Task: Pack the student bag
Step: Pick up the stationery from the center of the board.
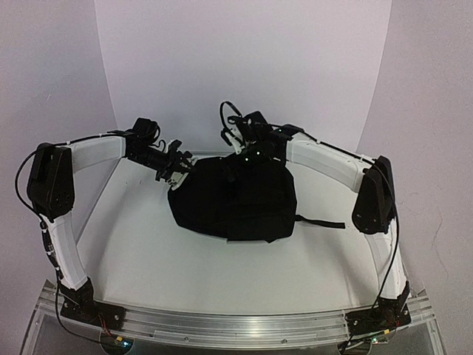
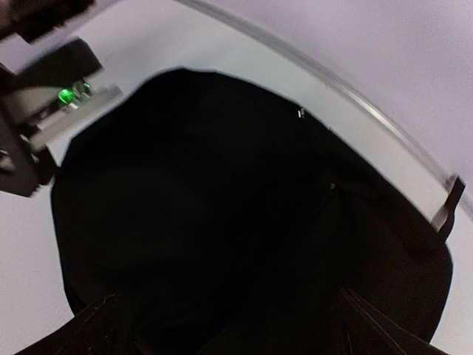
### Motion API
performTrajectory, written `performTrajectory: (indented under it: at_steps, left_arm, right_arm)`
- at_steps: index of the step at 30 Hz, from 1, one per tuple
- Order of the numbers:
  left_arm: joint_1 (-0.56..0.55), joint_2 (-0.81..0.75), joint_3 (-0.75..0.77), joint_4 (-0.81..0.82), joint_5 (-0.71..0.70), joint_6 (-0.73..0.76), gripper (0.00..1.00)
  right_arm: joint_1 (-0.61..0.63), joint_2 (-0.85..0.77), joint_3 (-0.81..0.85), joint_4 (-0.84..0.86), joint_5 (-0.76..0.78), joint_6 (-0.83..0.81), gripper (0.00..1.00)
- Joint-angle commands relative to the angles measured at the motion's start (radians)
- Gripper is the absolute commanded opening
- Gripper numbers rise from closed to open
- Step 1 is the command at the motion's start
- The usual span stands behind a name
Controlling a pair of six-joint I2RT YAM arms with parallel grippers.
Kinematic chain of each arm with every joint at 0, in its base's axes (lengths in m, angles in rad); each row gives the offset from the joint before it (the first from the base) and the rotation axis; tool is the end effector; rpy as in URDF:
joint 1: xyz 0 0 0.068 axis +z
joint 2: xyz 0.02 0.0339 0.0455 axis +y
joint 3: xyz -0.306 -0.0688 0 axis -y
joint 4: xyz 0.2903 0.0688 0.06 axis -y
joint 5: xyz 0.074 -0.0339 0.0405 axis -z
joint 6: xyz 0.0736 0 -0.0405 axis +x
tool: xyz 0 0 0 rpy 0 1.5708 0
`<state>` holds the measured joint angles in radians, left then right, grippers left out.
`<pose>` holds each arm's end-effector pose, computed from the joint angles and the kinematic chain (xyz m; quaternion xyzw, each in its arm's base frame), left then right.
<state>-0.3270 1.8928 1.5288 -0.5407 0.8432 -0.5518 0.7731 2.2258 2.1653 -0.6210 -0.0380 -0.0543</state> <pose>0.4421 -0.2080 0.2598 0.0362 0.8719 -0.4769 0.1054 0.4378 0.4311 0.3056 -0.3703 0.8232 0.1673 0.3966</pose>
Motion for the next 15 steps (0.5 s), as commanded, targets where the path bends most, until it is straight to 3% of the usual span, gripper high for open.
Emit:
performTrajectory:
  at_steps: [1, 3, 4, 7, 11, 15]
  left_arm:
    - [-0.001, 0.003, 0.051, 0.027, 0.045, -0.003, 0.1]
    - [-0.001, 0.014, 0.063, 0.02, 0.052, 0.001, 0.11]
    - [-0.001, 0.023, 0.072, 0.01, 0.056, 0.01, 0.11]
    - [-0.001, 0.046, 0.096, -0.012, 0.086, 0.04, 0.1]
    - [-0.03, 0.082, 0.122, 0.012, 0.205, 0.081, 0.1]
    - [-0.094, 0.187, 0.247, -0.055, 0.288, 0.148, 0.1]
  right_arm:
    - [-0.002, 0.074, 0.077, -0.132, 0.154, 0.149, 0.95]
    - [-0.002, 0.111, 0.091, -0.154, 0.191, 0.154, 0.91]
    - [-0.003, 0.125, 0.097, -0.168, 0.208, 0.155, 0.84]
    - [-0.012, 0.132, 0.101, -0.194, 0.219, 0.165, 0.5]
    - [-0.039, 0.089, 0.104, -0.191, 0.171, 0.176, 0.15]
    - [-0.069, 0.057, 0.125, -0.191, 0.128, 0.181, 0.1]
